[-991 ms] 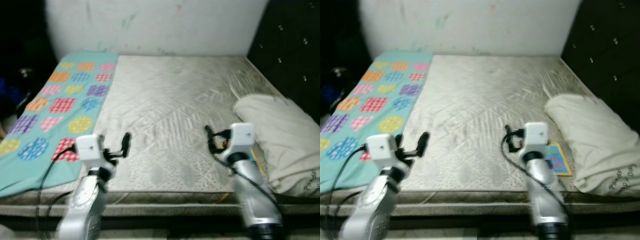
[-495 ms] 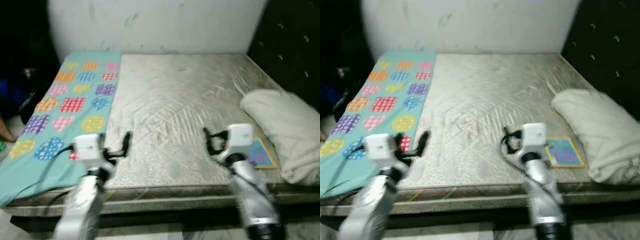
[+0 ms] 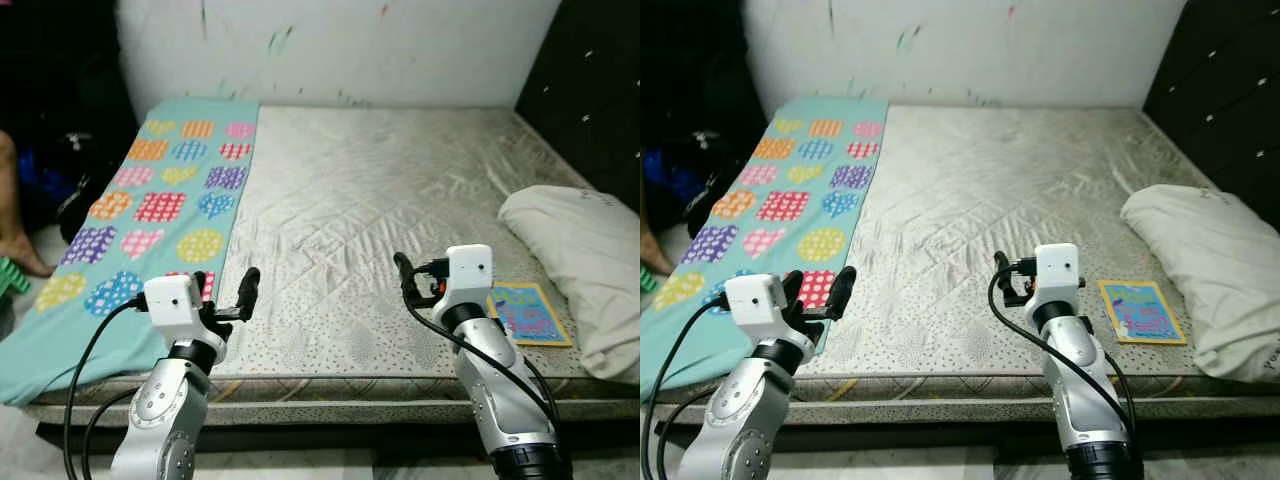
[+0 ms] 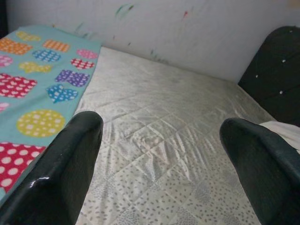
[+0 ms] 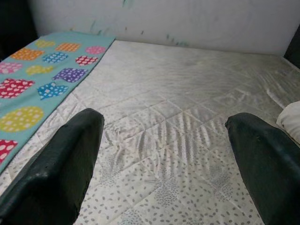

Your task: Clean up the room

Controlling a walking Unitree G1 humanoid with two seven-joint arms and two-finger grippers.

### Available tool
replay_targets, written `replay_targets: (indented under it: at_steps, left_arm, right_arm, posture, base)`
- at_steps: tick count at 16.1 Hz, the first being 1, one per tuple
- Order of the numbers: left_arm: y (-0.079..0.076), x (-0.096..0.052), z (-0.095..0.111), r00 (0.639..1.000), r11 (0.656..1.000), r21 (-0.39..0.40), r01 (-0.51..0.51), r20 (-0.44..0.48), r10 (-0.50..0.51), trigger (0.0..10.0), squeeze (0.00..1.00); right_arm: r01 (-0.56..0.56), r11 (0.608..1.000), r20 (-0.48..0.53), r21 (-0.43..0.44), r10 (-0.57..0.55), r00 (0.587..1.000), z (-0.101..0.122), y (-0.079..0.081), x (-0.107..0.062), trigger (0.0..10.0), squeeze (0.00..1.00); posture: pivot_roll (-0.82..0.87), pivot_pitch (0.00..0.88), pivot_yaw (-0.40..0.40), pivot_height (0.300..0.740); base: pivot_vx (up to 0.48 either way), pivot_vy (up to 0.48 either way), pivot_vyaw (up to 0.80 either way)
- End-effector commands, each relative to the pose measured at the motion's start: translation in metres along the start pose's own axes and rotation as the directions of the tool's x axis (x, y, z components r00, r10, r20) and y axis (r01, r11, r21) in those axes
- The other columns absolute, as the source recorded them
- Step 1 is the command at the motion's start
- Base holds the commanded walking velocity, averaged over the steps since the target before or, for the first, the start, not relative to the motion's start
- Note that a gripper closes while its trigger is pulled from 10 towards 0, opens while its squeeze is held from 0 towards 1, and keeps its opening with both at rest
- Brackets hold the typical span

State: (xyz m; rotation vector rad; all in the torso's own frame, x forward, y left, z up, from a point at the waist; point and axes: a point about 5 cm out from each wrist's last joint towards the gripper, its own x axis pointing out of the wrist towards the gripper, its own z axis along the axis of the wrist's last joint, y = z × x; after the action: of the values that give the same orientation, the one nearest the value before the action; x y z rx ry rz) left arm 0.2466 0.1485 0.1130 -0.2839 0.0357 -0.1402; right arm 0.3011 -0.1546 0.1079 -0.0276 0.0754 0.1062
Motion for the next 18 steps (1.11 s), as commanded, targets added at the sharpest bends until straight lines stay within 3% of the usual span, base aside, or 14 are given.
replay_targets:
  at_steps: [1, 9, 13, 18]
  left_arm:
    - [-0.0008, -0.0008, 0.0009, 1.0, 1.0, 0.0, 0.005, 0.0, -0.005, 10.0, 0.0]
    - [0.0, -0.0008, -0.0012, 1.0, 1.0, -0.001, -0.011, -0.01, 0.011, 10.0, 0.0]
    - [0.0015, 0.0002, -0.0028, 0.999, 0.999, -0.013, -0.044, -0.013, 0.044, 10.0, 0.0]
    - [-0.0009, 0.0026, -0.0022, 0.999, 0.998, -0.046, -0.044, -0.013, 0.044, 10.0, 0.0]
  right_arm:
    - [0.003, 1.0, 0.0, 0.0, -0.003, 1.0, 0.0011, 0.0002, 0.0002, 10.0, 0.0]
    - [0.011, 1.0, -0.001, -0.006, -0.011, 1.0, 0.0014, -0.0013, 0.0, 10.0, 0.0]
    - [0.015, 1.0, 0.0, 0.002, -0.015, 1.0, 0.0017, -0.0021, 0.0004, 10.0, 0.0]
    - [0.016, 1.0, 0.003, 0.004, -0.016, 1.0, 0.0031, -0.0021, 0.0019, 10.0, 0.0]
  posture:
    - [-0.08, 0.0, -0.026, 0.74]
    - [-0.08, 0.0, -0.027, 0.74]
    - [-0.08, 0.0, -0.025, 0.74]
    - [-0.08, 0.0, -0.025, 0.74]
  base:
    - [0.296, 0.0, 0.0]
    - [0.292, 0.0, 0.0]
    - [0.0, 0.0, 0.0]
    - [0.0, 0.0, -0.57]
